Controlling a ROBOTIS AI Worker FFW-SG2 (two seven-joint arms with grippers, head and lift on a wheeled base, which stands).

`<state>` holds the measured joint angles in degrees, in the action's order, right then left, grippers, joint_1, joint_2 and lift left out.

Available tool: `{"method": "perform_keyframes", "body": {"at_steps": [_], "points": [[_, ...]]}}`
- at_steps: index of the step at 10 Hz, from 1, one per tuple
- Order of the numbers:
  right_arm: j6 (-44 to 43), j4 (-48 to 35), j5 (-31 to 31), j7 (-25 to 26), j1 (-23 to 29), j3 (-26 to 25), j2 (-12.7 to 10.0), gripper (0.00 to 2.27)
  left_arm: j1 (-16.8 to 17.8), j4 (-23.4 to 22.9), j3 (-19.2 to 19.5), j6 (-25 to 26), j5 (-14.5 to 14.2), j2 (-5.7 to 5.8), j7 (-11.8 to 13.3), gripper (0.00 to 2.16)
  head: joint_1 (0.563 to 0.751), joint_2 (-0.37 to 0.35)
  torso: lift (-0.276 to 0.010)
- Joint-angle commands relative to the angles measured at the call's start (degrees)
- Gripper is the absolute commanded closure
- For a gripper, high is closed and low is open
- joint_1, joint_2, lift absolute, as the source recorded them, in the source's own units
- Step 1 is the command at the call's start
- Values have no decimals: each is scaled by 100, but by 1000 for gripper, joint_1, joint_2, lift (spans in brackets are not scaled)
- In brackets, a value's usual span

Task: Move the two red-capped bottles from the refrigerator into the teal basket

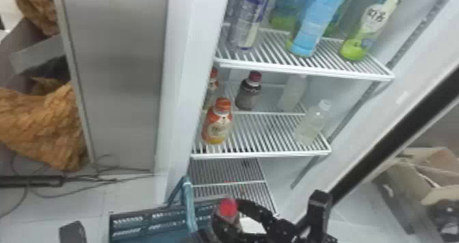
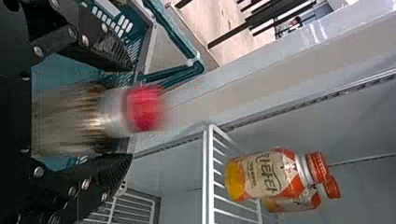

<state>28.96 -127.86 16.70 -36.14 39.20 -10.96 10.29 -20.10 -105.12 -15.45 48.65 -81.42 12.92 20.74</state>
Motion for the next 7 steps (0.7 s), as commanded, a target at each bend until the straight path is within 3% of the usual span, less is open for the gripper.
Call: {"method": "perform_keyframes", "body": {"at_steps": [1, 7], "points": [[-70, 94, -36, -78, -53, -1, -1, 81, 0, 0, -9, 0, -5, 0, 0, 1147, 695, -350, -228], [-478, 404, -59, -166, -222, -309, -159, 122, 14, 0, -9, -14, -5, 0, 0, 1147, 695, -350, -228]]}}
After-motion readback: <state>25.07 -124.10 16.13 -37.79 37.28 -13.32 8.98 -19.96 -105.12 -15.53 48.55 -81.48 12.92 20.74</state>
